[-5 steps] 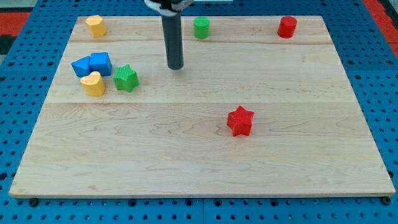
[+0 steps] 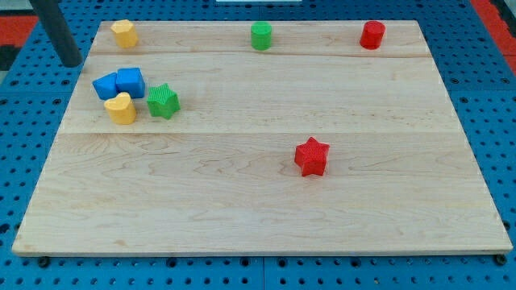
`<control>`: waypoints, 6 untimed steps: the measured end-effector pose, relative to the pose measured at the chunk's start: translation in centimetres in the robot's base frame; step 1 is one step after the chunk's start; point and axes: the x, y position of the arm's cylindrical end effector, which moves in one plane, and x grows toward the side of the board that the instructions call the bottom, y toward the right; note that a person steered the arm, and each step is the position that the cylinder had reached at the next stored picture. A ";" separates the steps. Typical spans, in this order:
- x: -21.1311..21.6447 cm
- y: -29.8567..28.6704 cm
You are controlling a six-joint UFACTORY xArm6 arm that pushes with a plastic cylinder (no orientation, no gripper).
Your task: Separate the blue cube from the blue triangle
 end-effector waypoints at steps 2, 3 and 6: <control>3.7 0.9; 4.3 2.4; 4.7 16.2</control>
